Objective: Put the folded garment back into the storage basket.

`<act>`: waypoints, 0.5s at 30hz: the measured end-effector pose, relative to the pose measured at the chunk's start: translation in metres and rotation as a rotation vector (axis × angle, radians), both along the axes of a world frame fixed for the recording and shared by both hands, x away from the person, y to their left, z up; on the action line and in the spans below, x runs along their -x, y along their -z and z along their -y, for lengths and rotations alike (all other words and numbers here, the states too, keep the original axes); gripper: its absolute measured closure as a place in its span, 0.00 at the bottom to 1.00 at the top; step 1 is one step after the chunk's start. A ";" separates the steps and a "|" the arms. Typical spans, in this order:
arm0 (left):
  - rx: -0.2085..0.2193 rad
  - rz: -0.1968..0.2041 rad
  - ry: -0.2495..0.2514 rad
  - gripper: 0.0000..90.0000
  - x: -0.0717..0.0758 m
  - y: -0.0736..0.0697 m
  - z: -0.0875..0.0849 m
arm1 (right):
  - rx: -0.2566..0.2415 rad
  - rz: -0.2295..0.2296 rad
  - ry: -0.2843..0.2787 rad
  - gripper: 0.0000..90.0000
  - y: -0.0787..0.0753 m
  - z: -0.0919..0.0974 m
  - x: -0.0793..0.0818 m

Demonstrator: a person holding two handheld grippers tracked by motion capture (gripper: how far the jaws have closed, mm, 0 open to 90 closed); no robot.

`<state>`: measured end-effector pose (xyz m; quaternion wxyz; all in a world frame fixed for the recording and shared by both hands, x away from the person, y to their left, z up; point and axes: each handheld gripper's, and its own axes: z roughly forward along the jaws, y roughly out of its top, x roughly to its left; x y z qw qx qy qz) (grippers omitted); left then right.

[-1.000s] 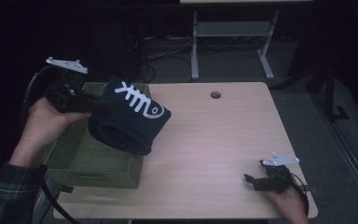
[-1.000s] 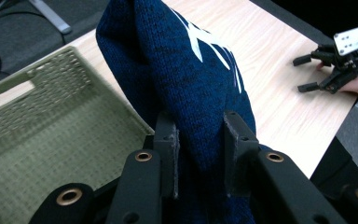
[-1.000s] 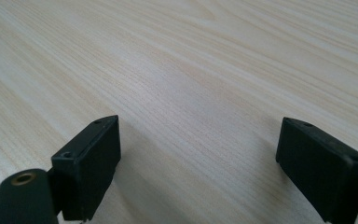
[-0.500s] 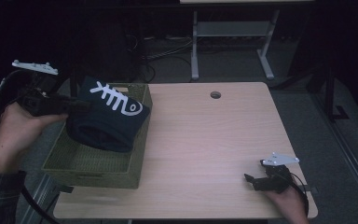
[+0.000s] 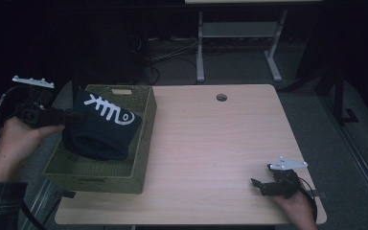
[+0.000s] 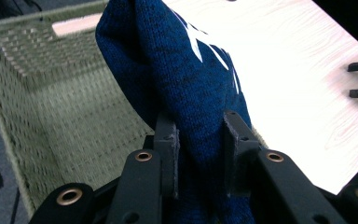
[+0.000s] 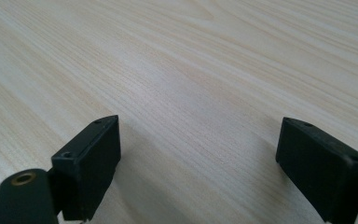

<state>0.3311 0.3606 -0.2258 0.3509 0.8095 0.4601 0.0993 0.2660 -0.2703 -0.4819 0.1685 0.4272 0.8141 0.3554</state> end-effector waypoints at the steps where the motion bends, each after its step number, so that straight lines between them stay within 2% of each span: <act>1: 0.000 -0.010 -0.009 0.79 -0.001 0.005 -0.002 | 0.000 0.000 0.000 0.15 0.000 0.000 0.000; 3: -0.001 -0.016 -0.013 0.79 -0.002 0.008 -0.003 | 0.000 -0.001 -0.002 0.15 0.000 0.000 0.000; 7: 0.012 -0.048 -0.031 0.79 -0.006 0.026 -0.006 | -0.001 0.000 -0.001 0.15 0.000 0.000 0.000; 8: 0.012 -0.048 -0.031 0.79 -0.006 0.026 -0.006 | -0.001 0.000 -0.001 0.15 0.000 0.000 0.000; 15: 0.034 -0.099 -0.020 0.79 -0.013 0.054 -0.001 | 0.002 0.000 0.002 0.15 0.000 0.000 0.000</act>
